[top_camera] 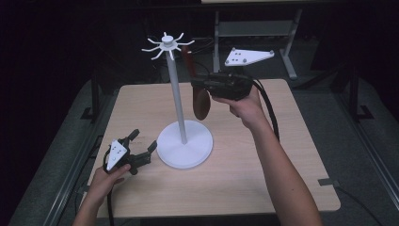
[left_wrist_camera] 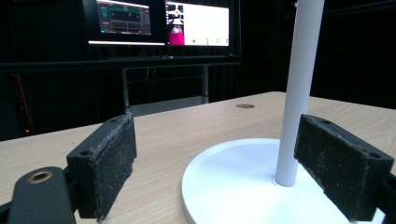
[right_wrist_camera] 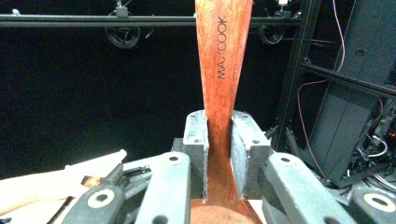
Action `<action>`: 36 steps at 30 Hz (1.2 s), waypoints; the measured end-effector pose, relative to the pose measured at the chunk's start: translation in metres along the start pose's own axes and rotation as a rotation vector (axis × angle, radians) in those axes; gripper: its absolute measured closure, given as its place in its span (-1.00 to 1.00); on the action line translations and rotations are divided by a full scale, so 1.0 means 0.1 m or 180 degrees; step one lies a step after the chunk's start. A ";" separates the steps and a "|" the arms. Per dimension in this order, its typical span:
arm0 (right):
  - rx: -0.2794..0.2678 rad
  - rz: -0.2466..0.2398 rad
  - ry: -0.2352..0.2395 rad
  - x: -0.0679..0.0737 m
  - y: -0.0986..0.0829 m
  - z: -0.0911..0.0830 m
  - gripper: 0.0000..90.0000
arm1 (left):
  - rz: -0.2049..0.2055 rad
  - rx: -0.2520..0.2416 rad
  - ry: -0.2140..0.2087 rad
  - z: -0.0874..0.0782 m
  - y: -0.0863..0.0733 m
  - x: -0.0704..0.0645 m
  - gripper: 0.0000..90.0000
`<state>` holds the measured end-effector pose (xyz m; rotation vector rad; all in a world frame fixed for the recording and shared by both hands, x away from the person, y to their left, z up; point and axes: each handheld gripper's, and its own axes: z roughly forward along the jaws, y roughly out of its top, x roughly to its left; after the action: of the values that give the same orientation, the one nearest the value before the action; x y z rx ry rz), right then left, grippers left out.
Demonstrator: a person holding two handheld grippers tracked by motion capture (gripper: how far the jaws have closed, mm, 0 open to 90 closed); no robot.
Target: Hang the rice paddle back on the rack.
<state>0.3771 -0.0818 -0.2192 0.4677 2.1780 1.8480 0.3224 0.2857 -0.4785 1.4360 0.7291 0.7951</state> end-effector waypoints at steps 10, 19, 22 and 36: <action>-0.0002 0.0009 -0.0035 -0.01 -0.01 -0.08 0.59 | -0.0034 -0.0016 -0.0001 0.01 0.00 0.00 -0.72; 0.0003 0.0036 -0.0261 -0.06 -0.14 -0.24 0.34 | -0.0043 -0.0011 0.0006 0.01 0.00 0.00 -0.72; 0.0100 0.0087 -0.0338 -0.09 -0.25 -0.31 0.24 | -0.0043 0.0013 0.0013 0.01 0.00 0.01 -0.72; 0.0334 0.0297 -0.0550 -0.19 -0.71 -0.58 0.09 | -0.0046 0.0029 0.0012 0.01 0.00 0.01 -0.72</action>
<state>0.3661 -0.1521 -0.2797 0.7338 2.1764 1.6746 0.3240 0.2861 -0.4784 1.4363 0.7461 0.7845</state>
